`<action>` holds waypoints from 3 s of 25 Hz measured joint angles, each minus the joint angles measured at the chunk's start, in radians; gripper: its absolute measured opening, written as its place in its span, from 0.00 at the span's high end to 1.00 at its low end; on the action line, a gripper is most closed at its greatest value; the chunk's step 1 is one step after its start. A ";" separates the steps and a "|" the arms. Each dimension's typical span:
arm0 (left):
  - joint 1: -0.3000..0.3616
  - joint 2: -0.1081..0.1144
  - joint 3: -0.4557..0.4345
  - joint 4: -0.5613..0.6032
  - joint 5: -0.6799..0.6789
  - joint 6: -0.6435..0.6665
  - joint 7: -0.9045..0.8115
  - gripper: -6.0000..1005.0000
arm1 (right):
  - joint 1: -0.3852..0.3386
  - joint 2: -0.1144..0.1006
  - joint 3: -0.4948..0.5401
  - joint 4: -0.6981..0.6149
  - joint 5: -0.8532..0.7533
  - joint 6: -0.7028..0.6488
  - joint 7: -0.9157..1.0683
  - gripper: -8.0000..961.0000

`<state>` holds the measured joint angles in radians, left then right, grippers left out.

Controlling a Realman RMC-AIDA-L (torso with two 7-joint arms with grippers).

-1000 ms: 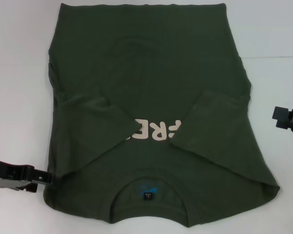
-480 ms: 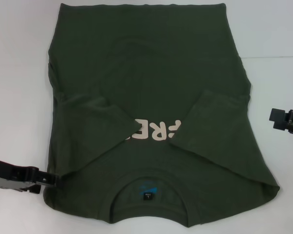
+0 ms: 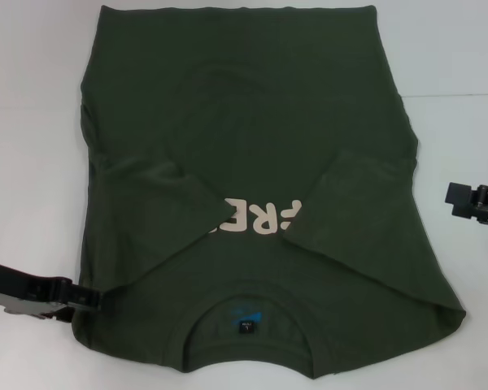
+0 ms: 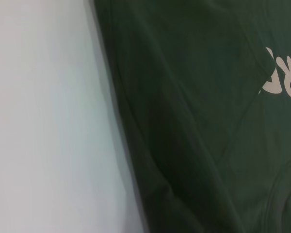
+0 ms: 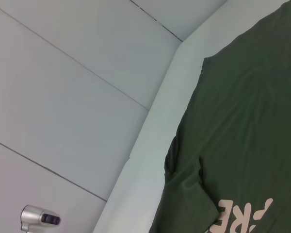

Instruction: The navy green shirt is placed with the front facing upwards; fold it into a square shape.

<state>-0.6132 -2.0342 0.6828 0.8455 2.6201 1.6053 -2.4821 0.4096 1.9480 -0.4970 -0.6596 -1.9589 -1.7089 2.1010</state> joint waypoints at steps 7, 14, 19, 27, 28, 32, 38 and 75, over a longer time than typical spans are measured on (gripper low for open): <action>-0.010 0.001 0.000 -0.019 0.000 -0.004 0.000 0.17 | 0.002 0.002 -0.006 0.000 0.000 0.000 0.000 0.02; -0.012 0.000 -0.004 -0.020 -0.007 0.004 0.000 0.18 | 0.002 0.002 -0.006 0.000 0.000 0.000 -0.001 0.02; -0.015 0.001 -0.003 -0.020 -0.005 0.003 0.000 0.18 | 0.001 0.002 -0.006 0.000 0.000 0.001 -0.001 0.02; -0.026 0.001 0.024 -0.029 0.000 -0.005 0.012 0.40 | 0.001 0.002 -0.006 0.000 0.000 0.001 -0.001 0.02; -0.026 0.001 0.024 -0.029 0.000 -0.005 0.012 0.42 | 0.001 0.002 -0.006 0.000 0.000 0.002 -0.001 0.02; -0.025 0.000 0.024 -0.026 0.000 -0.011 0.014 0.51 | 0.001 0.003 -0.006 0.000 0.000 0.002 -0.001 0.02; -0.025 0.000 0.035 -0.025 0.000 -0.015 0.024 0.64 | 0.003 0.003 -0.006 0.000 0.000 0.000 -0.001 0.02; 0.012 0.023 -0.164 0.003 -0.013 0.075 0.144 0.94 | 0.121 -0.194 -0.024 -0.024 -0.446 -0.107 0.433 0.02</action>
<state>-0.6009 -2.0115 0.5193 0.8480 2.6066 1.6802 -2.3384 0.5301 1.7540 -0.5211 -0.6833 -2.4046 -1.8155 2.5343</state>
